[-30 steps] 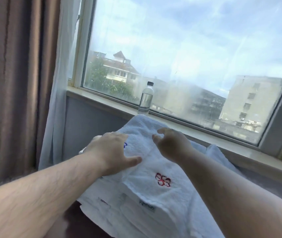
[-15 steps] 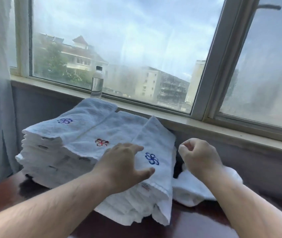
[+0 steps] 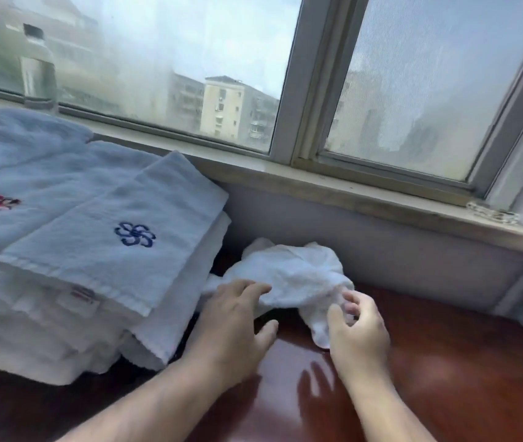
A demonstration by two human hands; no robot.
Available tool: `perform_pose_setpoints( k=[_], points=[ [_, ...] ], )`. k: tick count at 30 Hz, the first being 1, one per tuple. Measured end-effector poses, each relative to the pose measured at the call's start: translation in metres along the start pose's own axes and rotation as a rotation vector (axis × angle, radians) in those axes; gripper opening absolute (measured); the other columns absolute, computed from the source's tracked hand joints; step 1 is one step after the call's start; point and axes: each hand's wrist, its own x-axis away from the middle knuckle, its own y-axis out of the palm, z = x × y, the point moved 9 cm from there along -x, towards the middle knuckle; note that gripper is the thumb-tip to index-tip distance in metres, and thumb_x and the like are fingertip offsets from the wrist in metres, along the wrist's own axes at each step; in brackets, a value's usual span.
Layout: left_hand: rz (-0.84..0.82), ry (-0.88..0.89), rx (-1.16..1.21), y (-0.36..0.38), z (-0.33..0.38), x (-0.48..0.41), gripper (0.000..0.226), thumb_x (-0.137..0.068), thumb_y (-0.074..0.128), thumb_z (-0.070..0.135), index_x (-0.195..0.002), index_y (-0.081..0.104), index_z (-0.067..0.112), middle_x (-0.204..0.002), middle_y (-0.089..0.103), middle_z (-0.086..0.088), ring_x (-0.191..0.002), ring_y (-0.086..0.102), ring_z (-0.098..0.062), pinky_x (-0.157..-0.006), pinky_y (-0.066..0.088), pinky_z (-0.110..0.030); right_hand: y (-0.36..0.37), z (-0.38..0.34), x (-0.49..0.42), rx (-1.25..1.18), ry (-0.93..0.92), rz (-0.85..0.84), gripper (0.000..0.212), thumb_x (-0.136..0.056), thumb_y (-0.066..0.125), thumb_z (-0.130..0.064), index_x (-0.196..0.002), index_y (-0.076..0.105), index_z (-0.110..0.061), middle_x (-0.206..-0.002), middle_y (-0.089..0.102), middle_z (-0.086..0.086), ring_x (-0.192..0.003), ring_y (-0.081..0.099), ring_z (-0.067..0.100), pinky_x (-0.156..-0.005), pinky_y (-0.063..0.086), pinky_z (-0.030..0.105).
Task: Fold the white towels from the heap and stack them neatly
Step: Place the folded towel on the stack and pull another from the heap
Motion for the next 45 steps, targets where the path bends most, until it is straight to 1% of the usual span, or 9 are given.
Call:
perform_pose_setpoints(
  k=[5, 8, 12, 14, 20, 26, 33, 39, 45],
  points=[
    [-0.04, -0.072, -0.193, 0.04, -0.022, -0.01, 0.084, -0.09, 0.054, 0.06, -0.156, 0.007, 0.038, -0.165, 0.005, 0.004, -0.146, 0.01, -0.019, -0.119, 0.02, -0.038, 0.012, 0.032, -0.011, -0.005, 0.053, 0.055, 0.065, -0.09, 0.065, -0.029, -0.149, 0.039, -0.024, -0.138, 0.055, 0.006, -0.119, 0.055, 0.025, -0.093, 0.04, 0.031],
    [-0.046, -0.121, -0.27, 0.038, -0.034, -0.014, 0.088, -0.09, 0.056, 0.058, -0.158, 0.007, 0.031, -0.153, 0.035, 0.004, -0.134, 0.035, -0.022, -0.107, 0.036, -0.037, 0.021, 0.037, -0.014, 0.003, 0.053, -0.044, 0.077, -0.089, 0.067, -0.038, -0.155, 0.028, -0.026, -0.128, 0.063, -0.006, -0.113, 0.059, 0.016, -0.087, 0.039, 0.028],
    [0.016, -0.071, -0.38, 0.023, -0.023, -0.012, 0.044, -0.093, 0.055, 0.048, -0.132, 0.046, 0.032, -0.113, 0.057, 0.01, -0.101, 0.057, -0.018, -0.074, 0.039, -0.032, 0.026, 0.028, -0.013, 0.032, -0.054, -0.112, 0.01, -0.087, 0.065, -0.032, -0.095, 0.065, -0.026, -0.076, 0.068, -0.011, -0.071, 0.06, 0.004, -0.053, 0.036, 0.013],
    [0.01, -0.037, -0.38, 0.016, -0.015, -0.01, 0.018, -0.09, 0.056, 0.047, -0.099, 0.051, 0.032, -0.096, 0.055, 0.012, -0.091, 0.054, -0.017, -0.071, 0.035, -0.033, 0.021, 0.024, -0.011, -0.076, -0.072, -0.083, 0.015, -0.081, 0.064, -0.037, -0.076, 0.062, -0.023, -0.069, 0.063, -0.008, -0.064, 0.057, 0.005, -0.05, 0.037, 0.014],
    [-0.057, 0.069, -0.184, 0.022, 0.004, 0.0, 0.028, -0.075, 0.062, 0.048, -0.094, 0.056, 0.028, -0.122, 0.045, 0.009, -0.105, 0.045, -0.018, -0.087, 0.033, -0.027, 0.005, 0.029, -0.01, -0.66, 0.017, -0.049, 0.028, -0.075, 0.051, -0.048, -0.088, 0.058, -0.023, -0.083, 0.063, -0.003, -0.08, 0.06, 0.017, -0.062, 0.047, 0.036],
    [-0.221, 0.313, -0.116, 0.037, 0.024, 0.012, 0.025, -0.077, 0.06, 0.057, -0.09, 0.052, 0.036, -0.091, 0.052, 0.018, -0.091, 0.044, -0.007, -0.09, 0.039, -0.031, 0.02, 0.023, -0.009, -0.495, -0.088, -0.289, 0.054, -0.076, 0.052, -0.042, -0.129, 0.059, -0.041, -0.116, 0.069, -0.02, -0.109, 0.065, 0.003, -0.089, 0.054, 0.029],
    [0.129, -0.107, -0.12, 0.007, -0.023, -0.005, 0.048, -0.084, 0.064, 0.022, -0.121, 0.035, 0.033, -0.088, 0.057, 0.01, -0.087, 0.054, -0.02, -0.069, 0.037, -0.034, 0.022, 0.028, -0.001, -0.519, 0.117, -0.385, 0.055, -0.074, 0.056, -0.05, -0.069, 0.049, 0.005, -0.069, 0.047, 0.011, -0.064, 0.044, 0.028, -0.059, 0.039, 0.038],
    [0.113, -0.112, -0.235, 0.013, -0.034, -0.009, 0.024, -0.078, 0.058, 0.02, -0.094, 0.041, 0.027, -0.077, 0.058, 0.008, -0.064, 0.047, -0.015, -0.058, 0.03, -0.031, 0.039, 0.021, 0.004, -0.235, -0.01, -0.521, 0.073, -0.068, 0.076, -0.045, -0.132, 0.043, -0.059, -0.105, 0.072, -0.014, -0.095, 0.071, 0.003, -0.081, 0.057, 0.024],
    [0.003, 0.058, -0.035, 0.018, -0.022, -0.007, 0.032, -0.061, 0.067, 0.034, -0.066, 0.036, 0.029, -0.065, 0.045, 0.012, -0.067, 0.043, -0.009, -0.057, 0.025, -0.024, 0.037, 0.017, 0.009, -0.067, -0.072, -0.391, 0.021, -0.083, 0.06, -0.053, -0.103, 0.063, -0.048, -0.094, 0.069, -0.018, -0.089, 0.065, 0.001, -0.075, 0.052, 0.024]
  ],
)
